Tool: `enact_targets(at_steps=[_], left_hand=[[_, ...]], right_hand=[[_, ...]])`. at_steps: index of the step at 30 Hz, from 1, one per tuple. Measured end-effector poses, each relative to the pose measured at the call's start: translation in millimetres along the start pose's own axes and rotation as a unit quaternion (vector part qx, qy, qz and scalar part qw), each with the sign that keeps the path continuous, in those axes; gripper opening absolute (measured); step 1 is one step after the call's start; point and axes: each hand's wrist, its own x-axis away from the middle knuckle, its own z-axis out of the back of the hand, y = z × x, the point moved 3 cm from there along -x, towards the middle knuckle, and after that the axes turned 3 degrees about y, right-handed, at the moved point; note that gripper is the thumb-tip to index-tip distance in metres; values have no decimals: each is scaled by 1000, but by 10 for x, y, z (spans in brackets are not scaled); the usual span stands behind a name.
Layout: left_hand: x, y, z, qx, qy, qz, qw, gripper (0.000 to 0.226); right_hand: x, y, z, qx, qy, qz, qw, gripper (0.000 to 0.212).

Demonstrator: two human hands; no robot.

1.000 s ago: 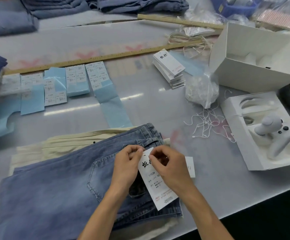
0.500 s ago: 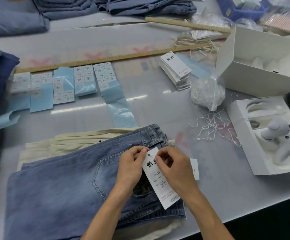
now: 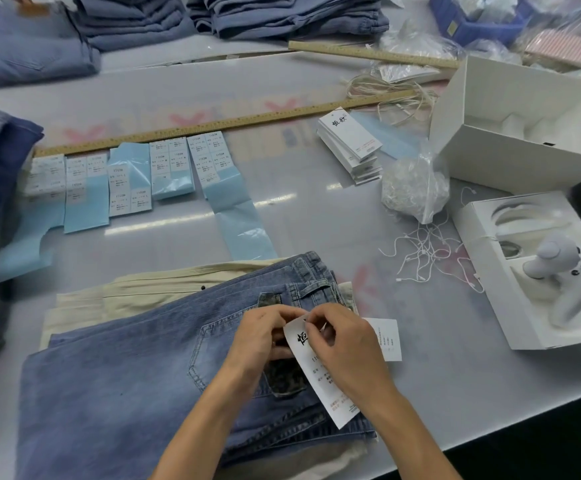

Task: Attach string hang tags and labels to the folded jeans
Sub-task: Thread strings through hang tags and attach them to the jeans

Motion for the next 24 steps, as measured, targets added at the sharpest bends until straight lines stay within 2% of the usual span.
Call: enact_targets(at_steps=[5, 8, 12, 15, 21, 24], left_hand=[[28, 3, 164, 7, -89, 26, 996, 48], [50, 4, 205, -33, -116, -4, 993, 23], [60, 6, 183, -51, -61, -53, 995, 14], [61, -32, 129, -14, -40, -42, 998, 14], [82, -138, 95, 16, -92, -19, 995, 20], [77, -190, 78, -5, -91, -30, 995, 18]], right_hand=[[38, -3, 0, 3, -7, 3, 1000, 8], [59, -8, 3, -2, -11, 6, 1000, 12], [87, -50, -7, 15, -2, 13, 1000, 12], [107, -78, 2, 33, 5, 19, 999, 7], [190, -104, 54, 75, 15, 32, 997, 7], [247, -106, 46, 85, 5, 28, 996, 8]])
